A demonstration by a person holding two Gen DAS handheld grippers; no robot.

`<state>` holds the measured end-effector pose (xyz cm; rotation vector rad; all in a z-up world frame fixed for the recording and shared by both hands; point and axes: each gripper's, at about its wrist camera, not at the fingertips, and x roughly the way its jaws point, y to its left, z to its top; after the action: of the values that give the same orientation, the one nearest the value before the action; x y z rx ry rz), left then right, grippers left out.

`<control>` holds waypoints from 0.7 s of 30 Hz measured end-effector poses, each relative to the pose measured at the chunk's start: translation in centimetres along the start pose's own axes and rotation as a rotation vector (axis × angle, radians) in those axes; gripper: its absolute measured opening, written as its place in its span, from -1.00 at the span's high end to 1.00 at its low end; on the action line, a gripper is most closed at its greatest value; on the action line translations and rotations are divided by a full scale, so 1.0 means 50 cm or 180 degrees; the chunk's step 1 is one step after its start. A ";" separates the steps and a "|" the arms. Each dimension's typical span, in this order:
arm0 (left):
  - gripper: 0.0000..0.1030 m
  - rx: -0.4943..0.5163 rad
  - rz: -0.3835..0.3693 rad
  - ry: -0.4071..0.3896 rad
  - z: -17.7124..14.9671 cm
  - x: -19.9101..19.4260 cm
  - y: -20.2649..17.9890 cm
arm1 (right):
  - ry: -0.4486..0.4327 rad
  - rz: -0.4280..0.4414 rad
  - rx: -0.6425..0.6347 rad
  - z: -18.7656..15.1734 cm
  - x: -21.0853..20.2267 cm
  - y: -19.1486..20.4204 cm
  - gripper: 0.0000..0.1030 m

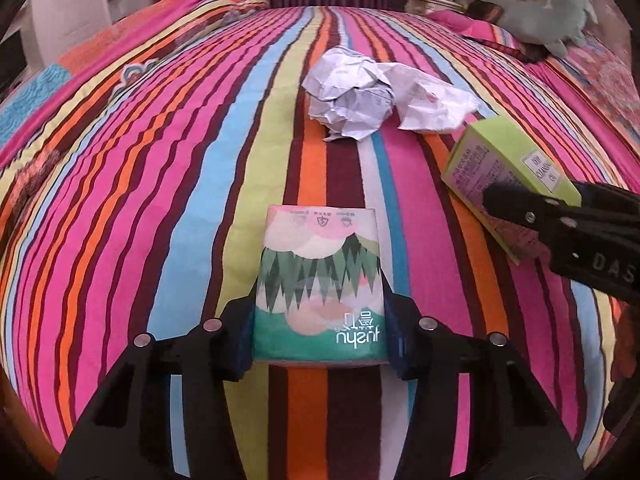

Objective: Collect trash
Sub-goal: 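Grasp the green tissue pack with the left tool while the right grasps the lime oil box, then carry tissue pack and cleansing oil box toward the wastebasket with both tools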

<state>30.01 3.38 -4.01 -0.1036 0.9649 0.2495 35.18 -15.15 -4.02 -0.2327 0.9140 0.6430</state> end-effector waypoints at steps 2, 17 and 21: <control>0.03 0.0054 -0.0041 -0.0009 -0.002 -0.001 0.002 | -0.0006 -0.0057 0.0106 -0.016 -0.013 -0.002 -0.14; 0.03 0.0119 -0.0243 0.0060 -0.018 -0.020 0.023 | -0.0035 -0.0590 0.0871 -0.088 -0.069 -0.022 -0.14; 0.03 0.0170 -0.0256 0.0063 -0.026 -0.027 0.026 | -0.0038 -0.0678 0.1009 -0.112 -0.083 -0.022 -0.14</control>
<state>27.90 4.14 -3.60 -0.0959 0.9843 0.1489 30.33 -20.28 -4.17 -0.0407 0.9507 0.2965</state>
